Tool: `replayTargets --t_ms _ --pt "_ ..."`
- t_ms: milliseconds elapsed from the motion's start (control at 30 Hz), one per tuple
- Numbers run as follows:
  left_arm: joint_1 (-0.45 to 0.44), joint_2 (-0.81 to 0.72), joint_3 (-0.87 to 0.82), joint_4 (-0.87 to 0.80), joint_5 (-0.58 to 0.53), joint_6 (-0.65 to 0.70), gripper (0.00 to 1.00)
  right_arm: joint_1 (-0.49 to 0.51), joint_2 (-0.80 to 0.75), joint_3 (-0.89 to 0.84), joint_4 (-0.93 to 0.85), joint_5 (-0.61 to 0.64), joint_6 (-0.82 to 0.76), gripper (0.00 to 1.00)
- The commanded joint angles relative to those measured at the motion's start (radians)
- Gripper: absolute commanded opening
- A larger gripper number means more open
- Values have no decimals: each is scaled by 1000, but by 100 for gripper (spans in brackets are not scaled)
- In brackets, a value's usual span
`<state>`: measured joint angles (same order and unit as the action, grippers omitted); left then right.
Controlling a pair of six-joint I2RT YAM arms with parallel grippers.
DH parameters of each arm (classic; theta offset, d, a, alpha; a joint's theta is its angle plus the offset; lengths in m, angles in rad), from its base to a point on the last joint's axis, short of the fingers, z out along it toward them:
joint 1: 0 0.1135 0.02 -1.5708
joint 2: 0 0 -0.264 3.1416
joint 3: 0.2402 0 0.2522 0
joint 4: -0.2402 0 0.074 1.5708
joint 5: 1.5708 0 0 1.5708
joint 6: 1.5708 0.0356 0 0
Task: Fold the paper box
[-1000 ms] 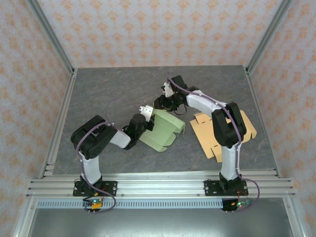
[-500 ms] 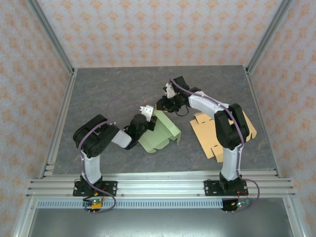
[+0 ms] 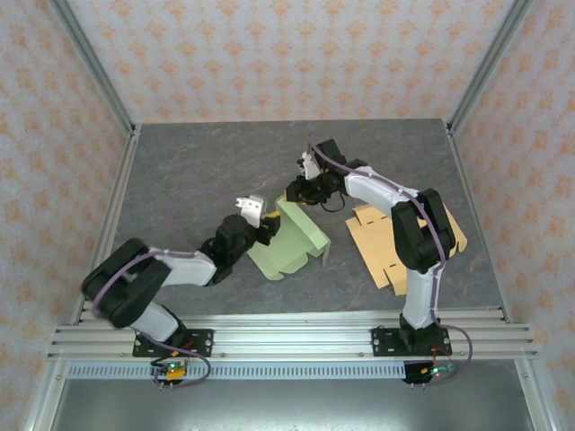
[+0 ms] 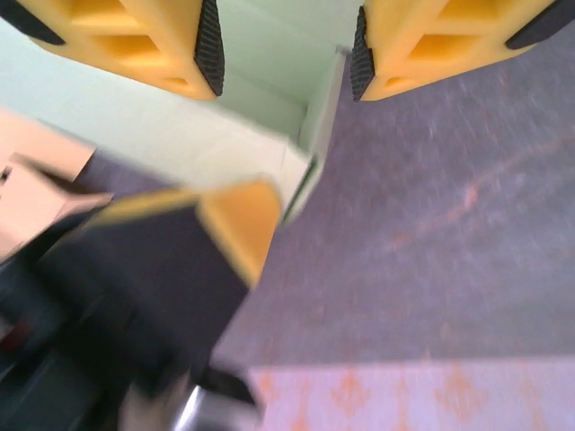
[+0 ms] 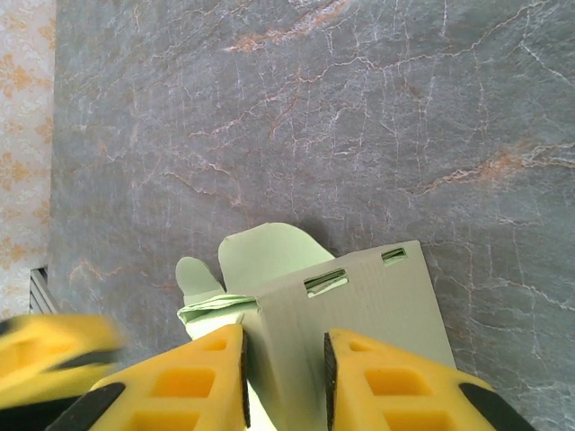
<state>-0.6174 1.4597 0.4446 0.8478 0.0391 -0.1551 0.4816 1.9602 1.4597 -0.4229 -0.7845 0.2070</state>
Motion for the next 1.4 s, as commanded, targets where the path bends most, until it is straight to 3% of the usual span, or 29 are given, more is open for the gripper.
replayTargets --t_ms 0,133,267,433,567,667,767,933,1067,1233,1300,1367 --pt "11 -70 -9 -126 -36 54 46 -6 34 0 -143 64 -38 26" --pt "38 29 26 -84 -58 110 45 -6 39 13 -160 48 -37 26" --pt "47 143 -1 159 -20 127 50 -6 52 34 -212 52 -68 26" --pt "47 235 111 41 128 210 48 -7 56 51 -253 51 -97 27" --pt "48 310 130 114 130 222 46 -8 63 61 -256 27 -100 27" --pt "54 390 164 158 190 203 41 -12 75 67 -254 -3 -101 27" --pt "33 443 168 222 181 206 35 -15 80 61 -251 -26 -100 27" --pt "18 444 171 200 147 224 15 -15 77 46 -227 -73 -89 30" --pt "9 444 151 236 136 230 12 -14 13 -21 -125 -36 -66 36" --pt "3 443 152 229 121 236 13 -14 -49 -43 -91 18 -86 44" --pt "2 439 143 245 115 232 29 -15 -73 -51 -75 51 -97 46" --pt "2 421 133 243 121 228 36 -15 -96 -56 -71 85 -115 47"
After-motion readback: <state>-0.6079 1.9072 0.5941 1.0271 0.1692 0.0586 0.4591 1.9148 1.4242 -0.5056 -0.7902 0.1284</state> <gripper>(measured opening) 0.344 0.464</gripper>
